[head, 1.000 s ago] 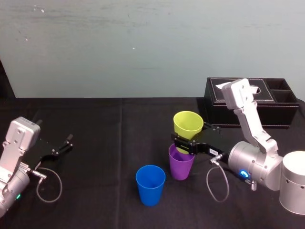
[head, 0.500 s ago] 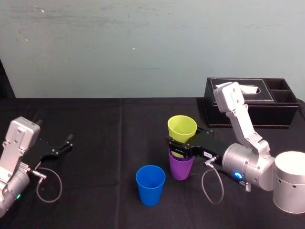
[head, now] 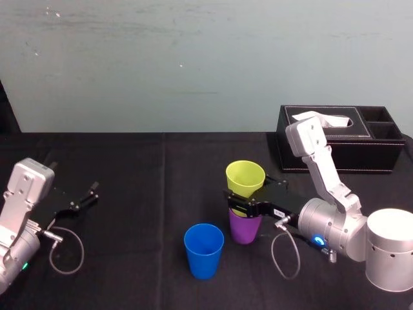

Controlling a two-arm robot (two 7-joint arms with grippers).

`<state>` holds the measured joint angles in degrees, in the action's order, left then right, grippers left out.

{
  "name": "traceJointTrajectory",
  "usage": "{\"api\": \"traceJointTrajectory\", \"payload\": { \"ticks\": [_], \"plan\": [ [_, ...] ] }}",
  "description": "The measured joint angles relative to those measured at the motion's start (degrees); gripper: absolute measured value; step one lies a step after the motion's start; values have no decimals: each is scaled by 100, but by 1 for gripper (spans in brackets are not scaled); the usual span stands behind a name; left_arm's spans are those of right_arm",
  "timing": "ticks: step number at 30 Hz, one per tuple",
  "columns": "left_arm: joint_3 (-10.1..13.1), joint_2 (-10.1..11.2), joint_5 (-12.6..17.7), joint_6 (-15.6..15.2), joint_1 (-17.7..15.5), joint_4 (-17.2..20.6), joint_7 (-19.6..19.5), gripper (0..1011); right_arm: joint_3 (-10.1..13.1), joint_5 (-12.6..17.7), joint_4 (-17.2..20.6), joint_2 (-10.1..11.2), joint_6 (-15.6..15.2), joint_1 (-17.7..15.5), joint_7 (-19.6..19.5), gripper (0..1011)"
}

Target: Stack the three plastic cups sequentially using one hand.

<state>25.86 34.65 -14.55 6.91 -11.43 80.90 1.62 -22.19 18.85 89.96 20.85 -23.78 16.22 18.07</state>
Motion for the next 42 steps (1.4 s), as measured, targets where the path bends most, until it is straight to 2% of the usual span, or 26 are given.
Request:
{"api": "traceJointTrajectory", "payload": {
  "ticks": [7, 17, 21, 24, 25, 29, 36, 42],
  "plan": [
    [0, 0, 0, 0, 0, 0, 0, 1000, -37, -64, -121, -27, 100, -23, -12, 731],
    [0, 0, 0, 0, 0, 0, 0, 1000, -27, -57, -103, -26, 90, -27, -19, 731],
    [0, 0, 0, 0, 0, 0, 0, 1000, -23, -51, -95, -25, 83, -27, -22, 788],
    [0, 0, 0, 0, 0, 0, 0, 1000, -22, -49, -92, -24, 78, -27, -23, 887],
    [0, 0, 0, 0, 0, 0, 0, 1000, -21, -48, -91, -24, 77, -27, -24, 887],
    [0, 0, 0, 0, 0, 0, 0, 1000, -19, -47, -88, -22, 73, -27, -25, 994],
    [0, 0, 0, 0, 0, 0, 0, 1000, -15, -44, -83, -21, 70, -27, -26, 1003],
    [0, 0, 0, 0, 0, 0, 0, 1000, 144, -37, 286, 82, 309, -290, -60, 1003]
  ]
}}
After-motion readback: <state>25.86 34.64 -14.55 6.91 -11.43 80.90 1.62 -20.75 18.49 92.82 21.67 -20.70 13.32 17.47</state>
